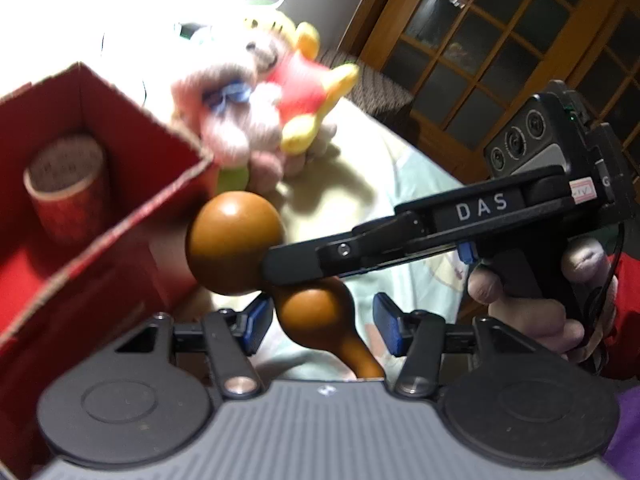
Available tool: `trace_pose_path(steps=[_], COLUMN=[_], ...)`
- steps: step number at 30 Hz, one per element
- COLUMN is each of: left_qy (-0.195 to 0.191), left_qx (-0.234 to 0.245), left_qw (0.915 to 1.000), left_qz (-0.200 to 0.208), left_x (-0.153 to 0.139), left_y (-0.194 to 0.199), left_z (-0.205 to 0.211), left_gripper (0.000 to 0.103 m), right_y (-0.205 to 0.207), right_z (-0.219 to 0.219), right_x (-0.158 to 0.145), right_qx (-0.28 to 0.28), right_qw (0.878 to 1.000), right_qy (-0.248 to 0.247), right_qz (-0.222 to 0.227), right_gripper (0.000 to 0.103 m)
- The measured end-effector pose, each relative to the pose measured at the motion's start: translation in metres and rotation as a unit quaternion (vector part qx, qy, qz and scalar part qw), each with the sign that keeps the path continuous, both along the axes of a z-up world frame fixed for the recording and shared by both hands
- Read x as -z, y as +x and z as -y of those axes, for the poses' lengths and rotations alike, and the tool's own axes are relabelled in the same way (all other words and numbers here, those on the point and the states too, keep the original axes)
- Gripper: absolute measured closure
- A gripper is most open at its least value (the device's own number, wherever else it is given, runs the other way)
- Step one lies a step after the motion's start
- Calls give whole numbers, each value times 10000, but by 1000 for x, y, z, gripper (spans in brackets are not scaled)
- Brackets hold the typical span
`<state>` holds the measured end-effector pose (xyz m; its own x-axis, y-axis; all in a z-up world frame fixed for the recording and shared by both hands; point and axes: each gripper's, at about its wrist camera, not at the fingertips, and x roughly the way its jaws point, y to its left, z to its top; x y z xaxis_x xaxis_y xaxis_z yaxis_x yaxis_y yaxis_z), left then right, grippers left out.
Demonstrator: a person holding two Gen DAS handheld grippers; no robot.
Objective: Organize objects
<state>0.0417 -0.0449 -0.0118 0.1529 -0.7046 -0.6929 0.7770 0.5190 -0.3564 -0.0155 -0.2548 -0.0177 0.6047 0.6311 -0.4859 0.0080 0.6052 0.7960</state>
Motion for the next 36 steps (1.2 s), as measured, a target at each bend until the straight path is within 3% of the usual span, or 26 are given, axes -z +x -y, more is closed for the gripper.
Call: trace_pose_path(steps=[7,15,24,31,36], left_qy=[-195,-324,-32,131,659], left_qx=[-119,-806,-1809,-2221,-2386], left_qw=[9978,9921,9813,9744,9681], left_qz=[621,908,656,331,380], left_x=[-34,-52,-42,-32,-38], left_y=[-15,-3,40,63,78], left_z=[-17,-49,-71,-80,-81], left_gripper=[49,49,49,49,48], right_y=[-2,32,89,120,137], right_z=[-11,-46,-90,-101,-101], right_x=[-33,-64,-64,-52,-57], right_qx=[-219,-751,-1155,-1141,-1106], right_qw=[9979,9925,9896,9913,9920], right_qy=[105,4,-368,-464,-473], right_qz=[595,967,778,463,374], right_gripper=[74,74,74,74,77])
